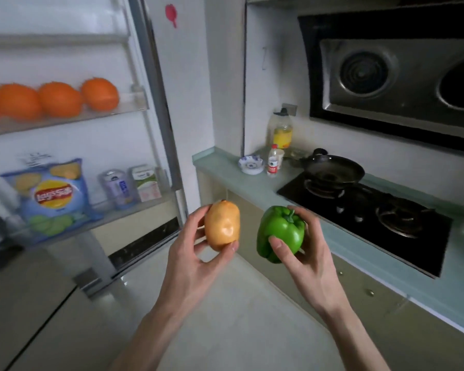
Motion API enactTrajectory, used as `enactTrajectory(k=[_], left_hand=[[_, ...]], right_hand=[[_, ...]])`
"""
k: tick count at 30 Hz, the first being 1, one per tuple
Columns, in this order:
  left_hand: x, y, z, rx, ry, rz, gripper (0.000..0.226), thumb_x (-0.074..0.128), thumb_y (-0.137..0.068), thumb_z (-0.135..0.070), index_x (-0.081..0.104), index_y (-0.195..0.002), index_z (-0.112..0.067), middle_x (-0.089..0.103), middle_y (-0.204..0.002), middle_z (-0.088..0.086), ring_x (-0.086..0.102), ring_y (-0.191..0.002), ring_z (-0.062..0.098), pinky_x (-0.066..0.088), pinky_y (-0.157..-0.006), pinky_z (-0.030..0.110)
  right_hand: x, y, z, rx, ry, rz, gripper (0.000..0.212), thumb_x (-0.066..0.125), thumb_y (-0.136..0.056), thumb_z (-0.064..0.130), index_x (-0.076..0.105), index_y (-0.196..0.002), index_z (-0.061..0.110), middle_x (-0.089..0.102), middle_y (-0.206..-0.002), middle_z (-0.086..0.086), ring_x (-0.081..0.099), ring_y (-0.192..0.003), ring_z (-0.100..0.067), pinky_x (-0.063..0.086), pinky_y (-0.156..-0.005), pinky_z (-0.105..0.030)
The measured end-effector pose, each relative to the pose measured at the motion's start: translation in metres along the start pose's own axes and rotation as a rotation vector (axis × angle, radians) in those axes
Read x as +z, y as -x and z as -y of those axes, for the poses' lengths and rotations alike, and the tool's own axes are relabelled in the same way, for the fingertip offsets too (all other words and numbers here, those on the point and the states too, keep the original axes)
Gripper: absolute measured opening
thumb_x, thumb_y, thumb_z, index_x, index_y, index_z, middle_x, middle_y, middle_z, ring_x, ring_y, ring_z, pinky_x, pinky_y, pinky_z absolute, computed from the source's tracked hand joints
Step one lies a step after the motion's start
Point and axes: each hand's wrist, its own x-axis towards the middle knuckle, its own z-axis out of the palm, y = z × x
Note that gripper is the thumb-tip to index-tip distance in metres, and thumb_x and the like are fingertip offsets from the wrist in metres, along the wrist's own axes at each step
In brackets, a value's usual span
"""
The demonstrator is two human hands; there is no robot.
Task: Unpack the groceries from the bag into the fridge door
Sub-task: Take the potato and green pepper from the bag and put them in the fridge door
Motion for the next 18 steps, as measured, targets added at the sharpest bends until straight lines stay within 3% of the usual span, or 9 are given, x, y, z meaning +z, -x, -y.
enactTrajectory(k=[6, 9, 13, 15, 18], left_hand=[[-0.102, -0.022, 0.004, 0.010, -0.100, -0.131, 0.070, 0.090, -0.076, -0.010, 0.056, -0.125, -0.045, 0.069, -0.118, -0.018, 0.071, -0.107, 0.006, 0.056, -0.085, 0.015], [-0.144, -0.035, 0.006, 0.018, -0.124, -0.175, 0.072, 0.090, -0.076, -0.009, 0.055, -0.131, -0.039, 0.068, -0.121, -0.014, 0.070, -0.106, 0.000, 0.054, -0.083, 0.011], [-0.189, -0.057, 0.000, 0.052, -0.138, -0.203, 0.071, 0.089, -0.077, -0.011, 0.053, -0.130, -0.041, 0.063, -0.122, -0.021, 0.066, -0.107, -0.008, 0.053, -0.079, 0.009], [-0.208, -0.070, -0.003, 0.079, -0.168, -0.236, 0.068, 0.089, -0.078, -0.014, 0.053, -0.128, -0.043, 0.062, -0.121, -0.024, 0.064, -0.112, -0.005, 0.053, -0.082, 0.010], [-0.233, -0.091, -0.008, 0.124, -0.209, -0.290, 0.067, 0.090, -0.078, -0.018, 0.054, -0.130, -0.040, 0.063, -0.126, -0.015, 0.063, -0.118, 0.008, 0.053, -0.085, 0.013]], right_hand=[[0.108, -0.042, 0.023, -0.067, -0.101, 0.111, 0.053, 0.077, -0.082, 0.039, 0.053, -0.129, 0.044, 0.066, -0.120, 0.020, 0.069, -0.109, -0.008, 0.057, -0.082, -0.022], [0.150, -0.060, 0.034, -0.107, -0.119, 0.145, 0.053, 0.077, -0.082, 0.039, 0.054, -0.129, 0.043, 0.066, -0.120, 0.022, 0.069, -0.109, -0.005, 0.057, -0.082, -0.021], [0.193, -0.086, 0.052, -0.149, -0.150, 0.183, 0.055, 0.076, -0.082, 0.037, 0.053, -0.132, 0.041, 0.065, -0.121, 0.025, 0.068, -0.111, -0.004, 0.056, -0.083, -0.018], [0.210, -0.100, 0.062, -0.169, -0.160, 0.200, 0.055, 0.076, -0.081, 0.038, 0.053, -0.131, 0.042, 0.065, -0.121, 0.027, 0.067, -0.112, -0.003, 0.056, -0.084, -0.016], [0.231, -0.121, 0.081, -0.208, -0.175, 0.221, 0.054, 0.075, -0.083, 0.034, 0.053, -0.132, 0.038, 0.064, -0.116, 0.032, 0.067, -0.111, 0.001, 0.055, -0.084, -0.014]])
